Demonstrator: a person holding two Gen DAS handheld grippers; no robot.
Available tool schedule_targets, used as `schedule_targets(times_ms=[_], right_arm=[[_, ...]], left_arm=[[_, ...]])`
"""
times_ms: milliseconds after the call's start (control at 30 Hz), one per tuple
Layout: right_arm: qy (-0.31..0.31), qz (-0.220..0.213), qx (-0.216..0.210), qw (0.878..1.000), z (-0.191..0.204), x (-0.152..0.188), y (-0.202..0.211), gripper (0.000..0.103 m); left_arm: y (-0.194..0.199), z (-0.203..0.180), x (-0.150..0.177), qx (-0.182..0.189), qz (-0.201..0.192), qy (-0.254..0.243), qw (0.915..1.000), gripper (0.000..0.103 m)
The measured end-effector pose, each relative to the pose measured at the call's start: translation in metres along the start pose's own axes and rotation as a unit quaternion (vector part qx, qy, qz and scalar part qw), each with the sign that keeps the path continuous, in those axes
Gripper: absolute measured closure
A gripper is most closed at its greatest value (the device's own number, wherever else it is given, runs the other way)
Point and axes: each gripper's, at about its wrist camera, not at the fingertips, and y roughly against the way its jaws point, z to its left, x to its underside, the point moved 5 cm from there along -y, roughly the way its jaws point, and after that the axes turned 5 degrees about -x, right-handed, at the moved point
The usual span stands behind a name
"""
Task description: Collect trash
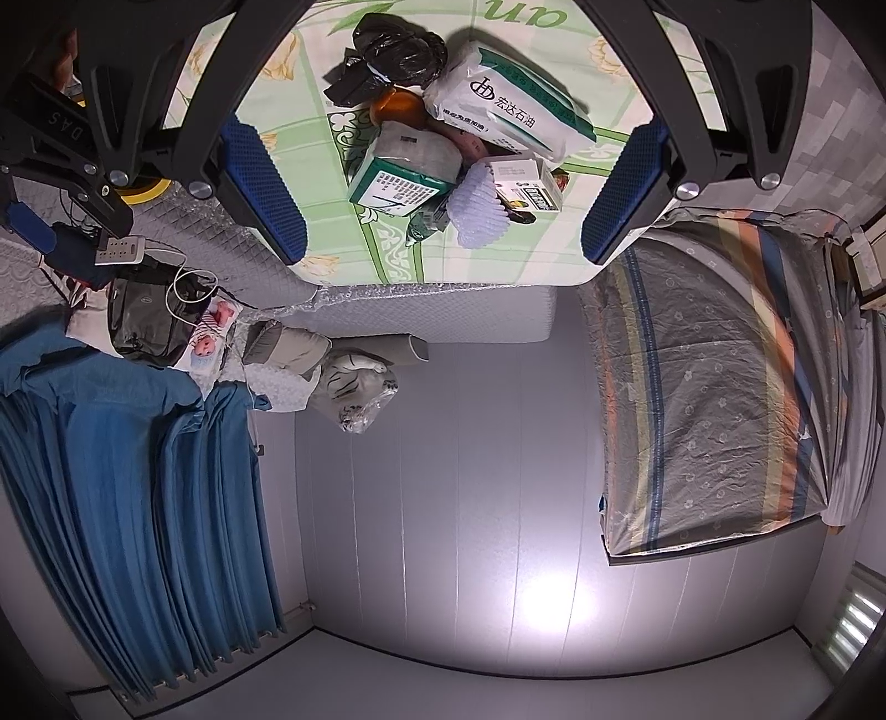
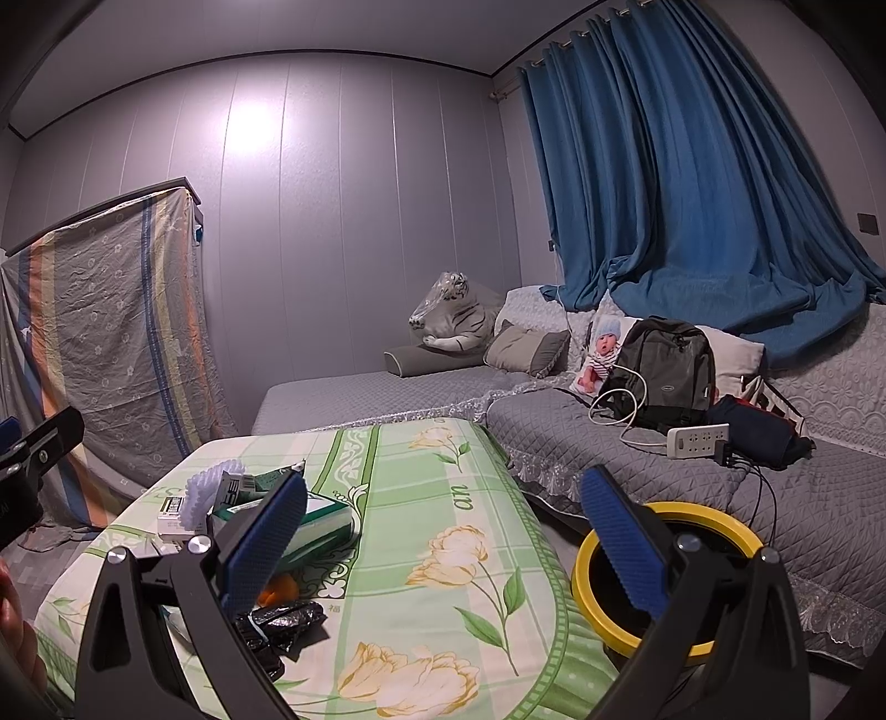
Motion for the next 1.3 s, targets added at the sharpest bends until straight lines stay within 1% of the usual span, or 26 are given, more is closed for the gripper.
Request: schedule_targets(times_ms=[633,733,800,900,1000,1067,1167,1233,1267,1300], right_arm=[[0.0,0.001,0.0,1.0,0.0,0.001,0.0,0.007],[0.002,0.004,-0.002,1.0,0.0,0.0,0.0,0.007],[0.018,0.01,-0.009,1.0,0.008,0.006,-0.01,0.007],[0.018,0.013,-0.015,1.0,0.011,0.01,-0.016,0.007],[0.028,0.015,-0.026,0.999,0.018,0.013,-0.024,0.007],[0.036,0.033,-0.041,0.998,0.022,0.013,-0.031,0.007],[0.021,0.094,-0.102,0.99,0.029,0.021,-0.057,0.007],[-0.031,0.162,-0.171,0.971,0.031,0.029,-0.083,0.007],[-0.057,0.197,-0.201,0.958,0.032,0.033,-0.095,0.007],[-0.083,0.234,-0.229,0.941,0.034,0.038,-0.11,0.007]], left_arm=[[-0.002,0.0,0.003,-0.002,0.003,-0.002,1.0,0.008],[-0.006,0.001,0.006,-0.001,0.011,-0.002,0.9999,0.008],[-0.012,0.005,0.009,0.001,0.018,0.002,0.9998,0.008],[-0.021,0.014,0.011,-0.005,0.031,0.01,0.9995,0.008],[-0.03,0.026,0.016,0.004,0.046,0.022,0.9987,0.008],[-0.033,0.034,0.018,0.014,0.046,0.031,0.9984,0.008],[-0.039,0.052,0.024,0.034,0.043,0.045,0.9975,0.008],[-0.049,0.065,0.033,0.042,0.06,0.044,0.9964,0.008],[-0.054,0.07,0.038,0.05,0.071,0.043,0.9953,0.008],[-0.059,0.077,0.044,0.063,0.082,0.042,0.9938,0.008]])
